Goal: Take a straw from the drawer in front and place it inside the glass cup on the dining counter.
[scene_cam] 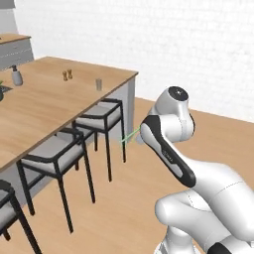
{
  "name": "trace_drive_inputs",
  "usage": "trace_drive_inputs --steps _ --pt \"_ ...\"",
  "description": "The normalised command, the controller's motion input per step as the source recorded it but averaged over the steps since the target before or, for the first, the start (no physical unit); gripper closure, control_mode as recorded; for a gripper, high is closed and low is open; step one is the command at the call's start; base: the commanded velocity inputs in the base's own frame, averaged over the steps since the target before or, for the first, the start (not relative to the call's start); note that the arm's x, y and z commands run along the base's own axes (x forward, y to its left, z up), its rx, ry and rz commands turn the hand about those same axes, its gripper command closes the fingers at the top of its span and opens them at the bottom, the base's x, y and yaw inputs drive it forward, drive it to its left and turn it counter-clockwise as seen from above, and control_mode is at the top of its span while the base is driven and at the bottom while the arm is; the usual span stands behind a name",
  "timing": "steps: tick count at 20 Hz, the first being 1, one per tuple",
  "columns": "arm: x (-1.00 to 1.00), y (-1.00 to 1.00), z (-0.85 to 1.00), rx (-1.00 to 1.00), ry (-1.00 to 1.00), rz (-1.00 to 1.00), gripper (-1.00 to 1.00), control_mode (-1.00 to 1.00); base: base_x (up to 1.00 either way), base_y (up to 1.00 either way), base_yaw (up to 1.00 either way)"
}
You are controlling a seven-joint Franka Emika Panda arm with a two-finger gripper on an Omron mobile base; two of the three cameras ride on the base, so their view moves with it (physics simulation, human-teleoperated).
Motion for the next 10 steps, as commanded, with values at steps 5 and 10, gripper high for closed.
trace_drive_inputs --steps 5,10 --pt "0.0 0.0 0.0 0.0 0.0 0.0 1.0 1.0 0.83 -0.77 0.39" --pt "0.0 0.0 0.0 0.0 0.0 0.0 1.0 1.0 0.79 -0.8 0.38"
